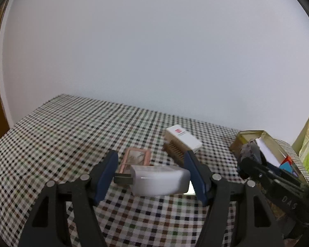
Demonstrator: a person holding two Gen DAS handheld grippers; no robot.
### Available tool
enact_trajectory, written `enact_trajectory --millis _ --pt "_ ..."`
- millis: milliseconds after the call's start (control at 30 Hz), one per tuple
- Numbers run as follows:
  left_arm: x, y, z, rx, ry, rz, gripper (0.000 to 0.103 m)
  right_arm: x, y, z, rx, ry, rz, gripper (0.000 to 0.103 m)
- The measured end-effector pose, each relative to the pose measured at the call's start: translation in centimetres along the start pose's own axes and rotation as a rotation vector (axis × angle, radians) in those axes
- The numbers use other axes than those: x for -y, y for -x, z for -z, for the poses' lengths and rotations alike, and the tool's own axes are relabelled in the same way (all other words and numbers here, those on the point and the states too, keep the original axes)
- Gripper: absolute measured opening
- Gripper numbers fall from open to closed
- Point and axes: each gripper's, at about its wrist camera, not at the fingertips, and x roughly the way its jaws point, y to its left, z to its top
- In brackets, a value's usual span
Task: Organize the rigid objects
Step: 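Carry the white block and grey pouch into the gold tin tray and open both tools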
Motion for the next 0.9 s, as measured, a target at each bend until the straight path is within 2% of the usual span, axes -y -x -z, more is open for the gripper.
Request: enact_trajectory --millis 167,200,467,633,900 --pt "1.3 0.6 0.1 0.031 -0.013 0.036 0.067 1.5 2.5 -0.4 0.055 -0.028 -0.013 0.046" --pt "1.6 0.6 0.1 0.019 -0.007 0.011 0.067 1.5 2.4 -0.6 0.06 -0.033 -0.014 0.046" --pt "5.0 0.8 0.0 0.025 -0.027 0.029 0.067 3.5 3.4 -1.7 0.111 -0.058 -0.019 0.046" --pt "8.0 1.0 -0.4 0.045 -0.047 0.087 0.067 6.1 5.3 -2.1 0.156 -0.079 0.011 0.046" --pt "14.4 1.9 -0.6 0.063 -0.101 0.183 0.067 12.7 8.3 -3.2 0.223 -0.147 0.092 0.046"
